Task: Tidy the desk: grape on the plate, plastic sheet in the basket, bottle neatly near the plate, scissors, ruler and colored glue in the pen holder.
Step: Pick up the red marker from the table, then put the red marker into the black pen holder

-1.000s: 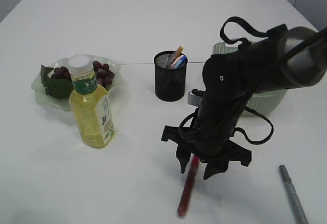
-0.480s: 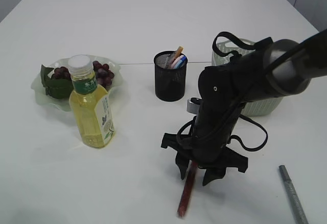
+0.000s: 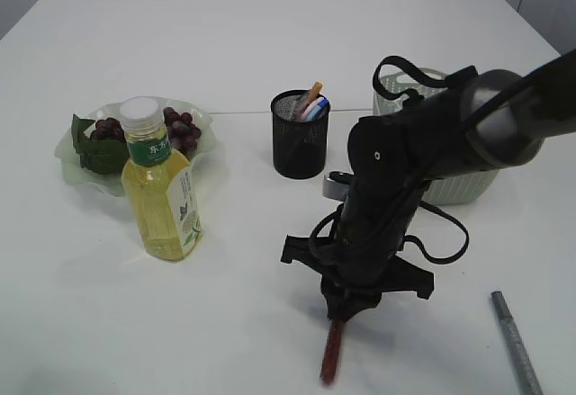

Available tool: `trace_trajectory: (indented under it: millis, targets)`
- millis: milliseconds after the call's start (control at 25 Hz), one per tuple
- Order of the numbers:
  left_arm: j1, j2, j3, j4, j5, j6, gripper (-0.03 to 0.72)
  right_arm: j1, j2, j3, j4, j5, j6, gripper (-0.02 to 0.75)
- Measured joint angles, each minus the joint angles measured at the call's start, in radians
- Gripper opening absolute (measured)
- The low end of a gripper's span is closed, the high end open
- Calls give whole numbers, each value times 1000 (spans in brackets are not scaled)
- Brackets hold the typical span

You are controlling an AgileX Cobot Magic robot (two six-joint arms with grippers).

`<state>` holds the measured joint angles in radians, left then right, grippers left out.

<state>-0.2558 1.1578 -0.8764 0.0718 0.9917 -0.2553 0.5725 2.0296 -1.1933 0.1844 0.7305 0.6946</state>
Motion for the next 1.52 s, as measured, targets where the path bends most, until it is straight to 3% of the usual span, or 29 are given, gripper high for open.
trace_trajectory:
  millis: [160,320,520,840,1040,1400,1520]
  targets:
    - [0,0,0,0,-2,0,239,0,0,0,49,-5,-150,57]
    - [0,0,0,0,-7,0,239,-3,-12,0,157,-4,-428,52]
    - [0,0,0,0,-8,0,239,-57,-81,-15,408,62,-812,50]
    - [0,0,0,-6,-9,0,239,-245,-154,-24,896,158,-1415,31]
    - [0,0,0,-28,-9,0,239,-305,-156,-24,1098,162,-1720,31]
    - [0,0,0,-30,-9,0,239,-316,-154,-59,1533,-31,-2307,30]
    - [0,0,0,-30,-9,0,239,-316,-126,-145,1582,-88,-2402,30]
